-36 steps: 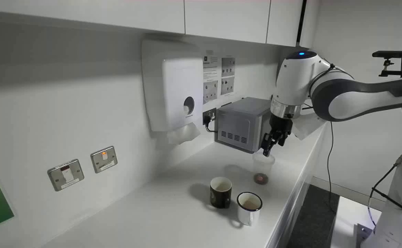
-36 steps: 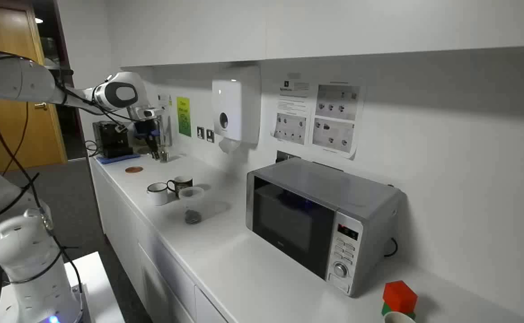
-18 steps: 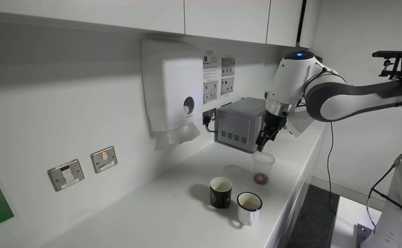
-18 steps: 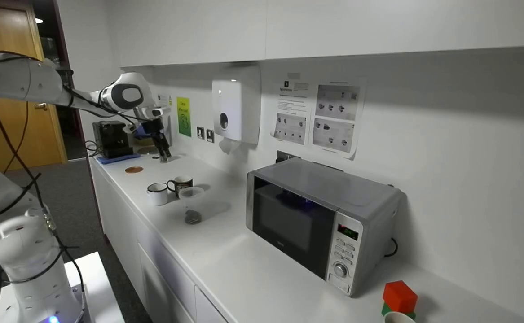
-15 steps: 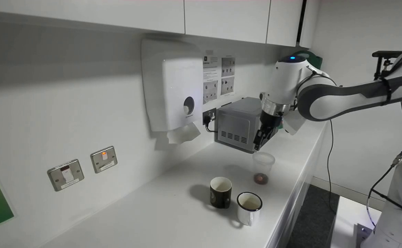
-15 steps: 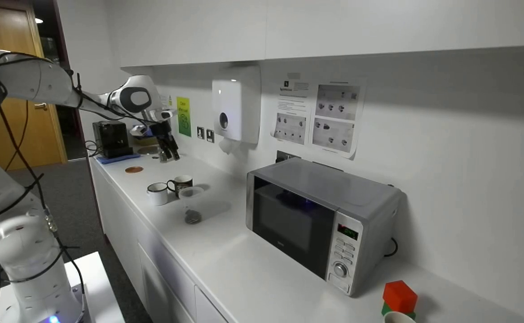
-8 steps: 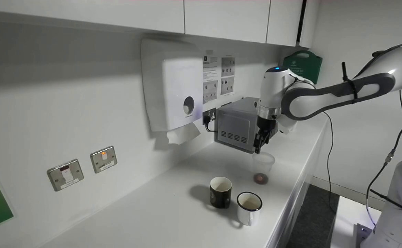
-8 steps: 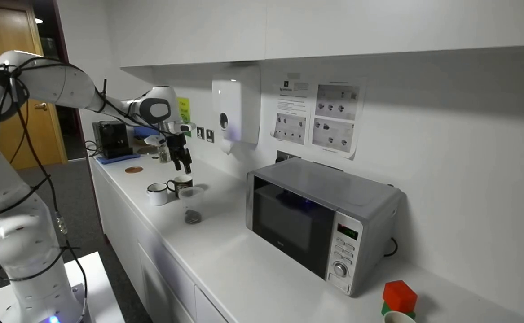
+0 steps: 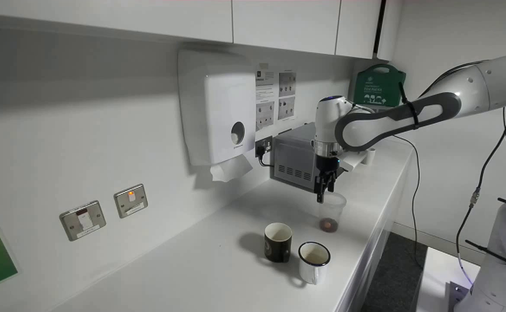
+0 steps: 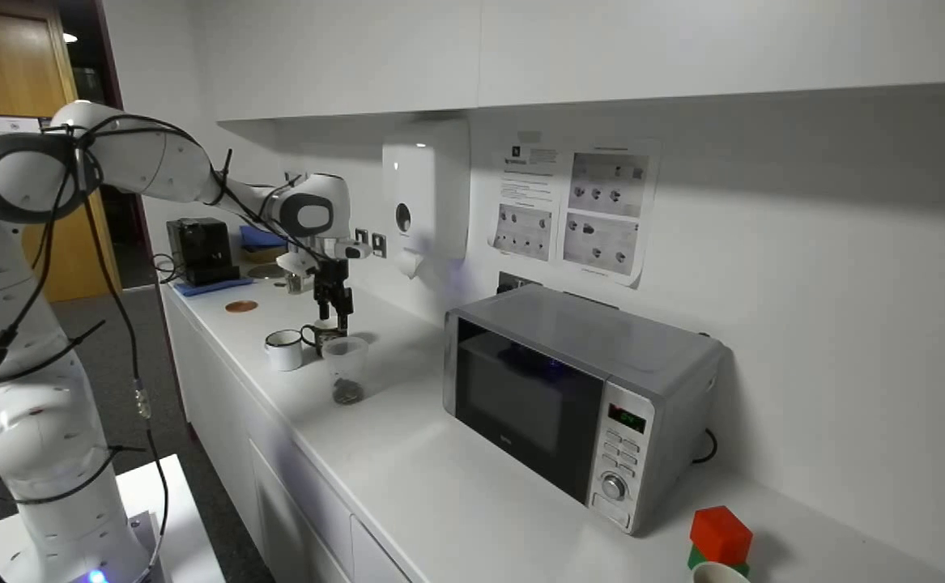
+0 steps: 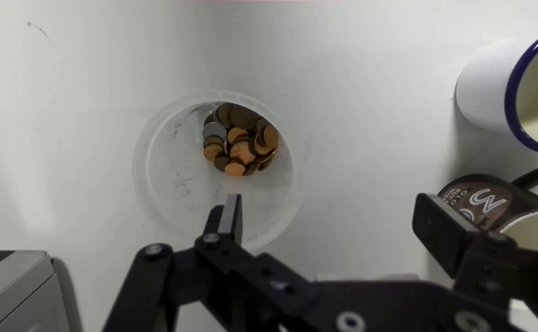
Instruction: Pick up the colourless cup from the countertop and pour its contents in the two cups.
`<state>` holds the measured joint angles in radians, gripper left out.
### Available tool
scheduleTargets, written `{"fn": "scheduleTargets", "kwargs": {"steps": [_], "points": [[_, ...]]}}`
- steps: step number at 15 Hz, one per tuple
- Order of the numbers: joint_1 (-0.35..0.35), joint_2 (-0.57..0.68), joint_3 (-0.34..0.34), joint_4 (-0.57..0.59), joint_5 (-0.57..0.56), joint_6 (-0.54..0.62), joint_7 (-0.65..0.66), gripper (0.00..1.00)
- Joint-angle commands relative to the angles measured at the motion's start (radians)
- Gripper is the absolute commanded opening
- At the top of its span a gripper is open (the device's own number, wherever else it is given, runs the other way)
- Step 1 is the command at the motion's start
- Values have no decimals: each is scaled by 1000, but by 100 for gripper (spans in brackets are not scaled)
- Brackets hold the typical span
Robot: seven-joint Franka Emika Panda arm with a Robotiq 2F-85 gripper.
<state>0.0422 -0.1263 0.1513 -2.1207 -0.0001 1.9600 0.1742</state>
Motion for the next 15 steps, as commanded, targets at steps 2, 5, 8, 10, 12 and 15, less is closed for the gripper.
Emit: {"fn": "scheduleTargets", "kwargs": {"steps": [2,5,8,10,12,15], "points": [[6,61,-29,80,-29,-39,-15,100],[-4,57,-54,103,-27,-38,-22,100],[-14,58,-83,129,-20,-46,-19,100],[-19,62,-100,133,-21,-53,-17,100],[-24,65,-113,126,-18,-72,-21,100],[-30,76,-128,104,-33,-107,-17,100]]}}
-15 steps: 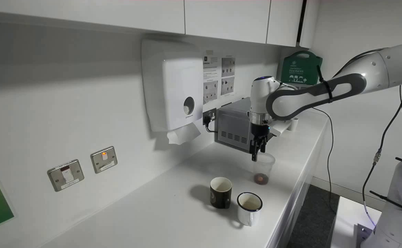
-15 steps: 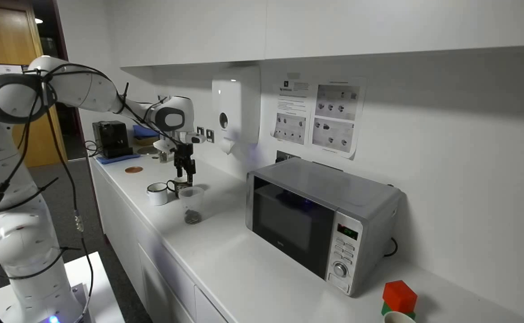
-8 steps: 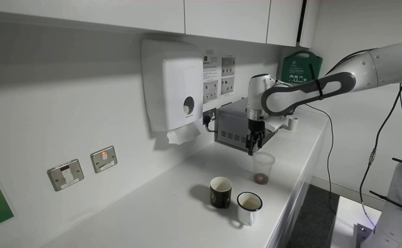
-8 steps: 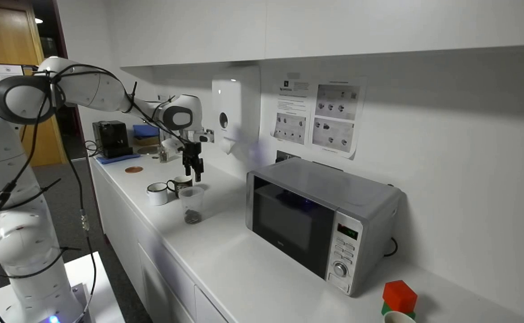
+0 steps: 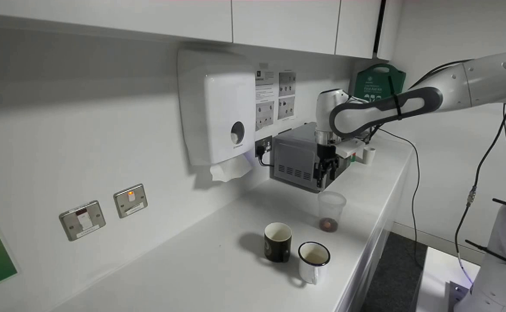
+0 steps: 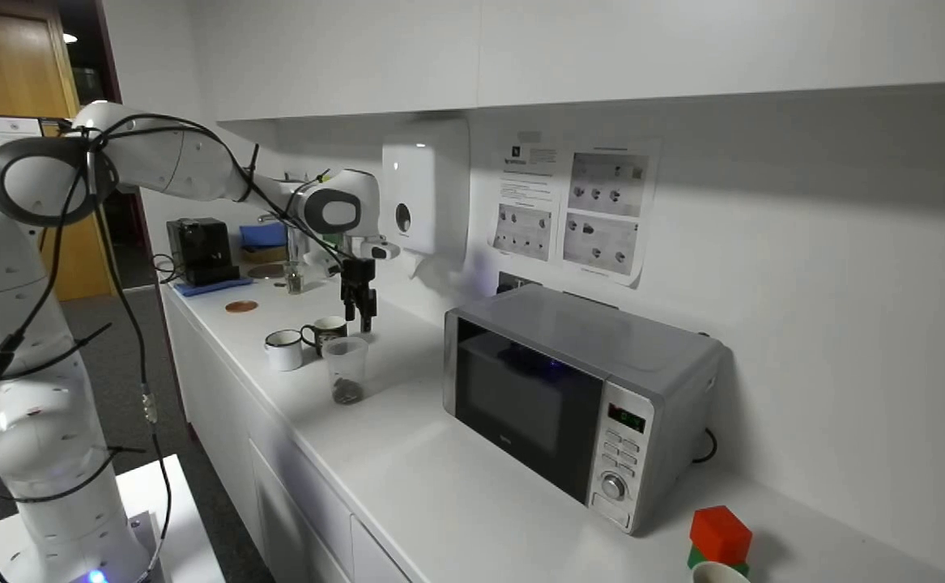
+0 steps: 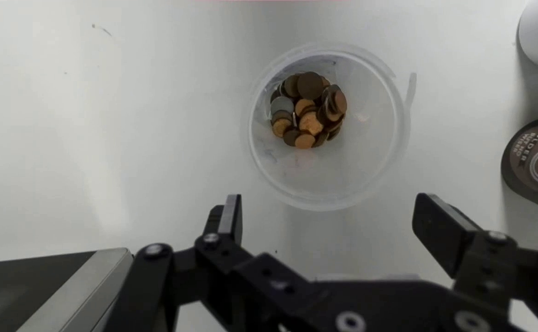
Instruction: Pick up the colourless cup from the countertop and pour its contents in the two cups.
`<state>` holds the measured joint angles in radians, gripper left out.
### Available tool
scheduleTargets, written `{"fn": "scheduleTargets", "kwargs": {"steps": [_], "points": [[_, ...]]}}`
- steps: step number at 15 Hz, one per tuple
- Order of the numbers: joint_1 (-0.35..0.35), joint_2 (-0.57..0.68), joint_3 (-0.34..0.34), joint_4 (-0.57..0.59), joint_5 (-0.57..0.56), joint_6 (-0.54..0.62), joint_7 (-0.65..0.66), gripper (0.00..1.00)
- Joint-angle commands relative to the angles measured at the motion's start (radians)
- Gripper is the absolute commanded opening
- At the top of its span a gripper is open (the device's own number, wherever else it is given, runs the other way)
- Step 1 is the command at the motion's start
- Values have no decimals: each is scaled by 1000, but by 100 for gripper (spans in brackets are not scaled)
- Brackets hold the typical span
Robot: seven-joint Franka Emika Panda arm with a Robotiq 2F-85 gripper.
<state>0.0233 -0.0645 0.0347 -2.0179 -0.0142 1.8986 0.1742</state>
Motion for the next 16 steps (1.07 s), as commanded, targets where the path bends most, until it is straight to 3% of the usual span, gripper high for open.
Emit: {"fn": "scheduleTargets", "kwargs": {"steps": [1,13,14,15,16], "points": [[-13,17,-18,-6,-24,-54,-17,100],[-48,56,-73,-69,-12,-72,-28,100],[-46,61,-71,-69,-10,-79,-29,97],[-44,66,-69,-67,-13,-86,-28,74],[-42,69,-67,-65,-11,-95,-29,72]]}}
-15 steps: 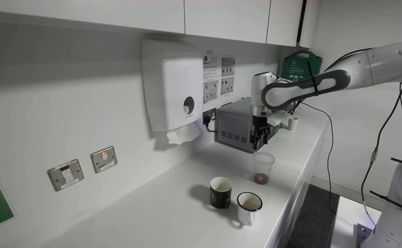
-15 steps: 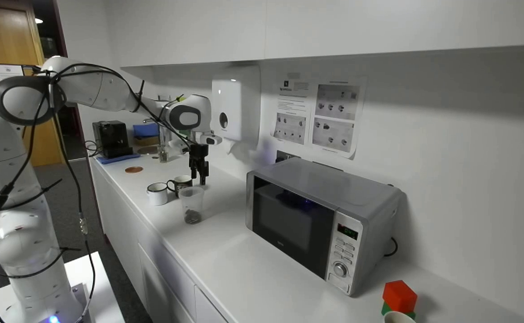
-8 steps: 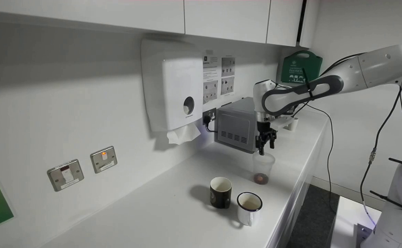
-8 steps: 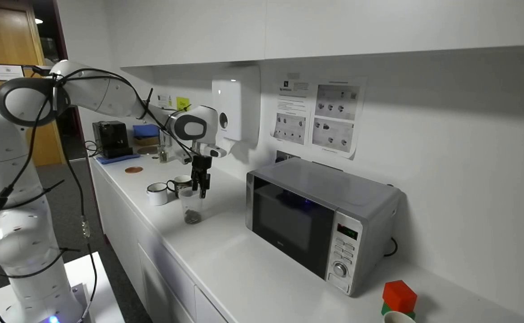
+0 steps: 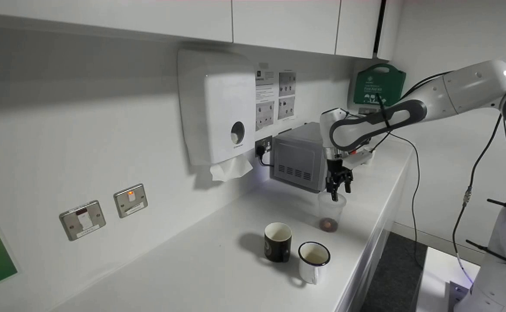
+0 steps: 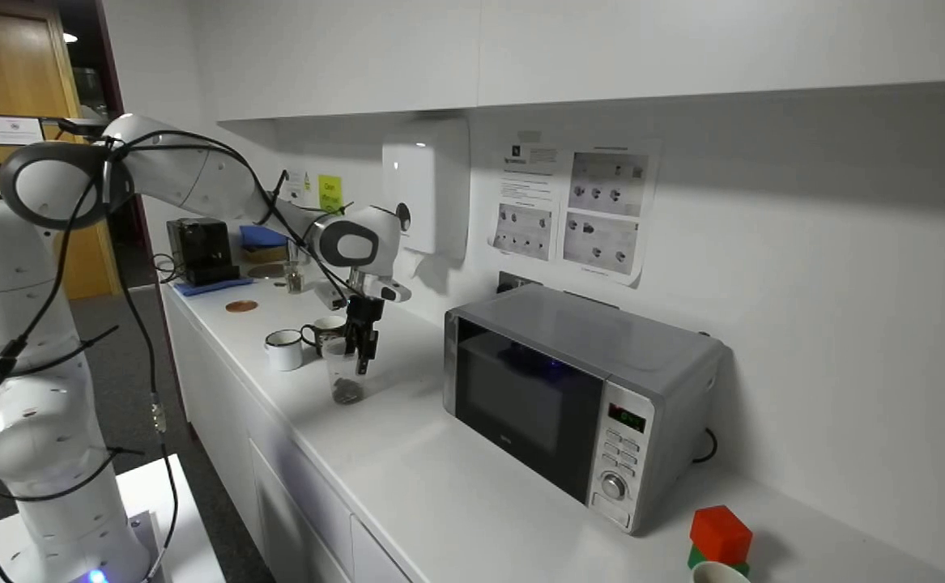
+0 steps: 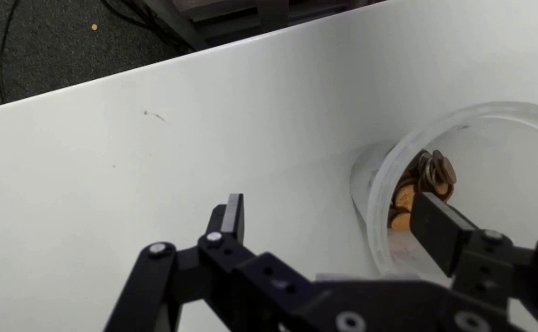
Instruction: Pick up the colourless cup from the countertop and pour its contents in the two cups.
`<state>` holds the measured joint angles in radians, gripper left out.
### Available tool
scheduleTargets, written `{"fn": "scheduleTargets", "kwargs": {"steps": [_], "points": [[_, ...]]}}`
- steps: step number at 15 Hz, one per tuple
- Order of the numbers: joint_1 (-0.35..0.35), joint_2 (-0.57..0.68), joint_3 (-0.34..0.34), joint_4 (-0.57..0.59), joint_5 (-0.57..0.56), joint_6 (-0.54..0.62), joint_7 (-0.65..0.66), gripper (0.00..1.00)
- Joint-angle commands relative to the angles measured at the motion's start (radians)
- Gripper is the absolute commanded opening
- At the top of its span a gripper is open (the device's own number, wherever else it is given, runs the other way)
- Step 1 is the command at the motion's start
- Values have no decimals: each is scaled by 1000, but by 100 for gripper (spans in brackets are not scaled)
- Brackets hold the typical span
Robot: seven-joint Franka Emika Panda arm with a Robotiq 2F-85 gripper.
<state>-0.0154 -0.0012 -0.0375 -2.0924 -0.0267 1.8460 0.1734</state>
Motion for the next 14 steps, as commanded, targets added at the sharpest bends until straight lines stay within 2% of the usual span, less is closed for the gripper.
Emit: {"fn": "scheduleTargets", "kwargs": {"steps": [1,3,10,14], "points": [[-2,11,7,13,-1,-47,-26,70],[0,21,9,18,-1,-57,-25,57],[14,45,31,41,4,-104,10,1],[43,14,56,54,20,-129,109,2]]}}
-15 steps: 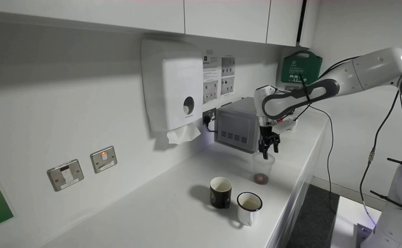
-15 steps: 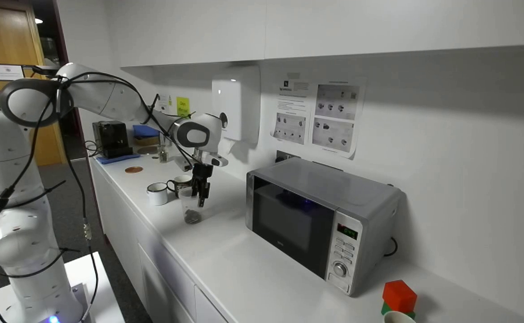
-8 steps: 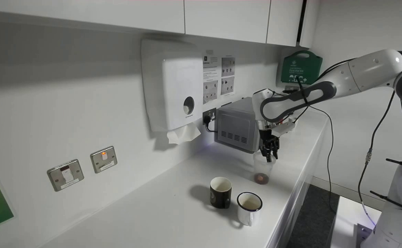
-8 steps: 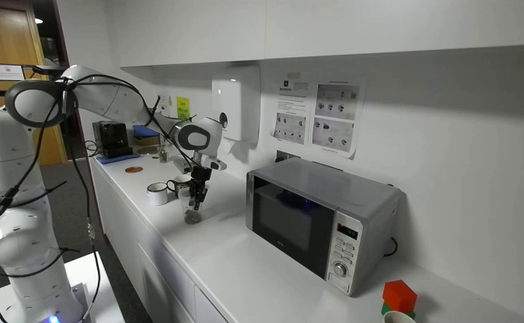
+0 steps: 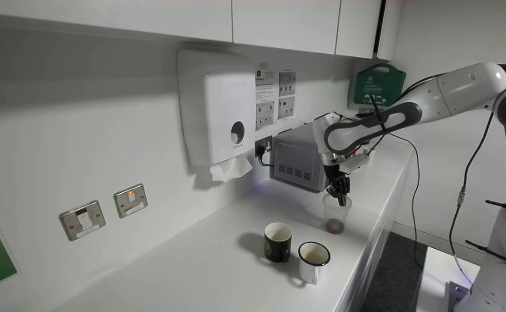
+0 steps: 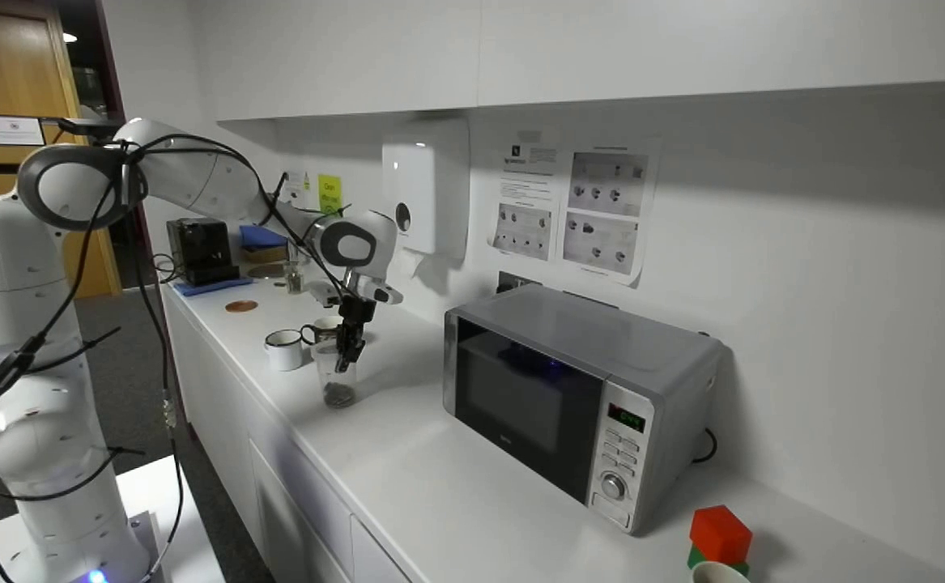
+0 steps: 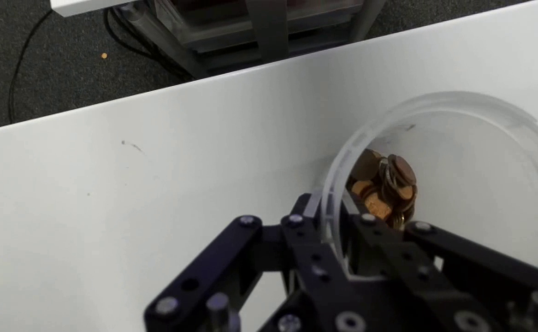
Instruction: Pick up the colourless cup from the countertop and pour its contents in the two cups.
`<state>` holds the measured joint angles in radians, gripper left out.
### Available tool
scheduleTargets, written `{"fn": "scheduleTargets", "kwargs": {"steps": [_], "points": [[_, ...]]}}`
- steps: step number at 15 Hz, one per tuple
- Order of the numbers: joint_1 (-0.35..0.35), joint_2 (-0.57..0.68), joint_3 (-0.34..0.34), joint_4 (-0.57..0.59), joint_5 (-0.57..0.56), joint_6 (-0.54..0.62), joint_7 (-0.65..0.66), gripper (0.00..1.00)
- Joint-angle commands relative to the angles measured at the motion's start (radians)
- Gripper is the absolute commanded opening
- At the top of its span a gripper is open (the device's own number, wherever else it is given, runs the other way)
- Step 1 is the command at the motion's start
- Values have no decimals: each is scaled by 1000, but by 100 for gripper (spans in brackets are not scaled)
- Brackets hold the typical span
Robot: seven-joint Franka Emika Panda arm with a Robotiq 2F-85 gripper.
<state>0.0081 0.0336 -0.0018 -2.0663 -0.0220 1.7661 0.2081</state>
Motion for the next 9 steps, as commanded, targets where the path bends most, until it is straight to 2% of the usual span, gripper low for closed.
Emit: {"fn": "scheduleTargets", "kwargs": {"steps": [1,5,9], "points": [[29,-29,29,31,20,-51,106,1],[87,-50,88,77,33,-72,242,2],[155,-21,160,200,45,-144,399,2]]}}
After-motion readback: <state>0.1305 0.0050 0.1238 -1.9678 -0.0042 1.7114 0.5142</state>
